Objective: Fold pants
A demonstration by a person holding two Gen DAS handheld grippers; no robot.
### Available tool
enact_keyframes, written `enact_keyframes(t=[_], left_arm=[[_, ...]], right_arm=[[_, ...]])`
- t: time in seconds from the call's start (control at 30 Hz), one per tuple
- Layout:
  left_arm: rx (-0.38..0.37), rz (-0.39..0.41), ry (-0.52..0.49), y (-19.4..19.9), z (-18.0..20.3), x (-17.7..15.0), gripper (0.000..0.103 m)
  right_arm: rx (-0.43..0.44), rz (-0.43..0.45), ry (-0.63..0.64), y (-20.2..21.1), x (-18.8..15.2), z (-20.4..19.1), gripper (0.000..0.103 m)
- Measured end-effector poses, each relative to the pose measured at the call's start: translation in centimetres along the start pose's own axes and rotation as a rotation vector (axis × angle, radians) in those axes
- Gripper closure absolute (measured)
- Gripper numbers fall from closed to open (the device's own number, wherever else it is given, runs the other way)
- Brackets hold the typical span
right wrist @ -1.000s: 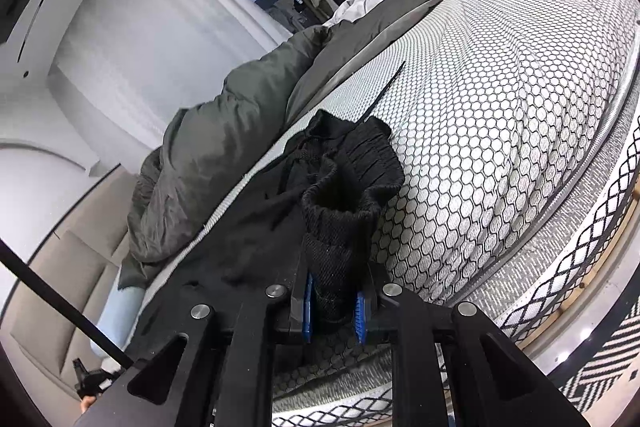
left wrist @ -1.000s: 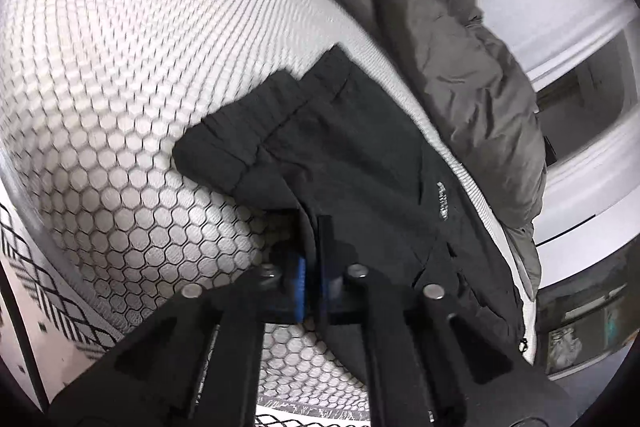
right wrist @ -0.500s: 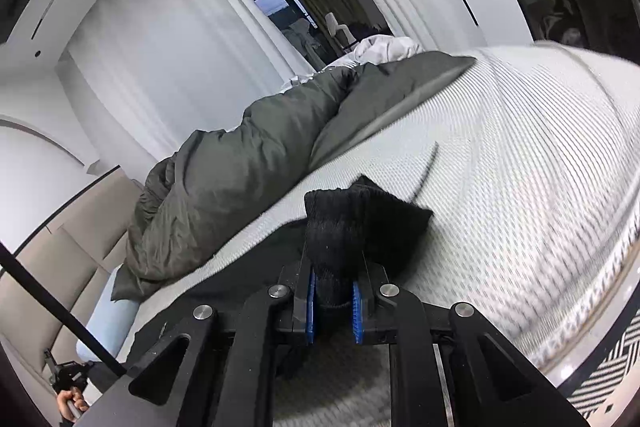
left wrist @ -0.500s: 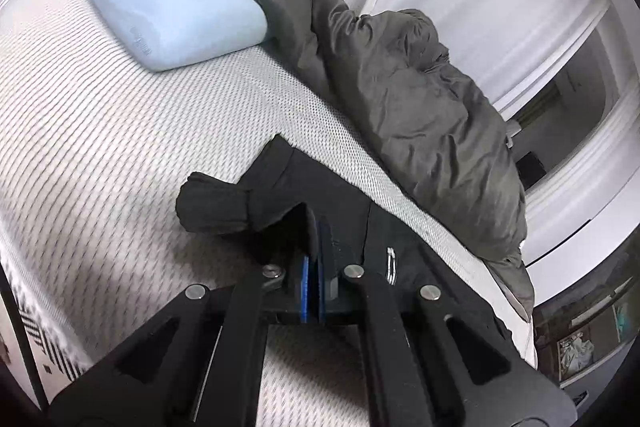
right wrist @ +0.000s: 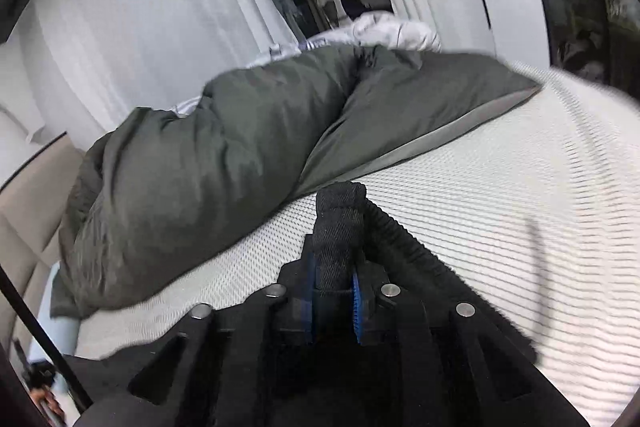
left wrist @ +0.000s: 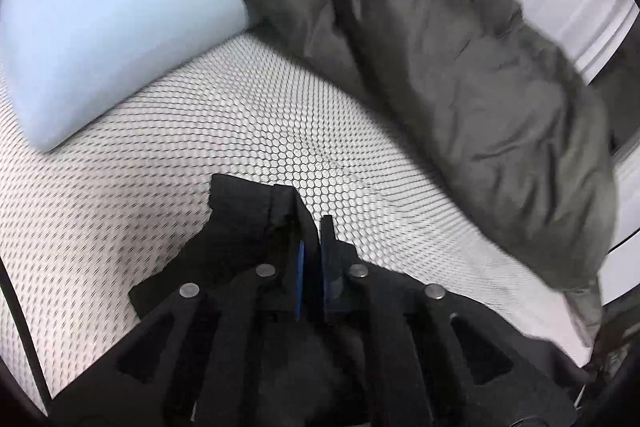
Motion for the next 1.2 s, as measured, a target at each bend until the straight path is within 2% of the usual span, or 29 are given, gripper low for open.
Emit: enact_keyframes(t=[0.03, 0.07, 0.1, 0.13, 0.17, 0.2, 0.23, 0.33, 0.43, 0.57, 0.7, 0.77, 0.83, 0.9, 0.93, 0.97, 1.0, 1.03, 1.1, 1.17, 1.2], left_arm=[[0.012, 0.005, -0.014, -0.4, 0.0, 0.0, 0.064], [0.025, 0.027, -0.021, -0.3, 0.0, 0.2, 0.049], [0.039, 0.049, -0.022, 0.2, -0.2, 0.2, 0.020], [0.028, 0.077, -0.019, 1.1, -0.4, 0.2, 0.004], [0.016, 0.086, -0.026, 1.7, -0.5, 0.0, 0.002], [-0.003, 0.091, -0.038, 2.4, -0.7, -0.3, 0.001], [-0.016, 0.093, -0.052, 3.2, -0.8, -0.8, 0.001], [-0.049, 0.074, -0.086, 5.2, -0.9, -3.0, 0.001], [-0.074, 0.042, -0.078, 7.0, -2.1, -5.8, 0.001], [-0.123, 0.027, 0.058, 9.1, -5.7, -8.5, 0.001], [-0.181, -0.023, 0.162, 9.9, -8.7, -11.7, 0.002], [-0.235, -0.066, 0.195, 9.6, -9.4, -13.7, 0.006], [-0.279, -0.135, 0.214, 8.6, -9.7, -15.7, 0.019], [-0.292, -0.213, 0.257, 6.9, -10.1, -17.4, 0.029], [-0.294, -0.227, 0.271, 6.4, -10.3, -18.0, 0.037], [-0.291, -0.223, 0.271, 6.0, -10.3, -18.4, 0.039], [-0.283, -0.214, 0.249, 6.3, -10.2, -18.6, 0.045], [-0.305, -0.214, 0.241, 6.7, -10.0, -18.8, 0.053], [-0.345, -0.233, 0.248, 6.9, -9.7, -19.4, 0.055], [-0.344, -0.252, 0.228, 6.2, -9.1, -19.9, 0.056], [-0.340, -0.263, 0.222, 5.5, -8.7, -20.0, 0.060]], right_arm=[[-0.035, -0.010, 0.001, -1.3, 0.1, 0.4, 0.053], [-0.101, 0.000, -0.002, -2.1, 0.2, 0.8, 0.050], [-0.123, 0.007, -0.009, -2.2, 0.1, 0.9, 0.044], [-0.110, 0.022, -0.019, -1.9, -0.1, 0.9, 0.035], [-0.074, 0.042, -0.027, -1.4, -0.4, 0.9, 0.029], [-0.035, 0.053, -0.024, -0.7, -0.9, 0.7, 0.014], [-0.013, 0.058, -0.017, -0.1, -1.4, 0.5, 0.008], [0.057, 0.046, -0.010, 1.7, -3.3, -0.5, 0.006], [0.122, 0.036, -0.044, 3.7, -5.8, -1.3, 0.004], [0.186, 0.058, -0.089, 6.7, -9.6, -1.8, 0.003], [0.249, 0.023, -0.160, 8.6, -13.5, -1.0, 0.003], [0.250, 0.016, -0.212, 9.3, -15.3, 0.3, 0.003], [0.233, -0.014, -0.255, 9.7, -17.0, 1.7, 0.003], [0.231, -0.036, -0.297, 9.9, -17.9, 3.0, 0.003], [0.235, -0.030, -0.323, 10.3, -18.3, 3.8, 0.003], [0.236, -0.024, -0.337, 10.6, -18.6, 4.4, 0.003], [0.234, -0.012, -0.352, 11.0, -18.8, 5.0, 0.005], [0.231, -0.005, -0.356, 11.3, -19.0, 5.3, 0.011], [0.225, -0.005, -0.336, 11.8, -19.3, 5.6, 0.021], [0.231, -0.015, -0.307, 11.7, -19.5, 5.3, 0.029], [0.248, -0.034, -0.298, 11.3, -19.7, 4.9, 0.035]])
Point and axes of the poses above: each gripper's, at about its wrist camera, not at the fingertips, and y roughly against the way its jaws point, z to its right, x to its top, the point moved 5 cm from there along -y, roughly the way its jaws point, and after that the axes turned 6 degrees about y, right-handed, at the moved point
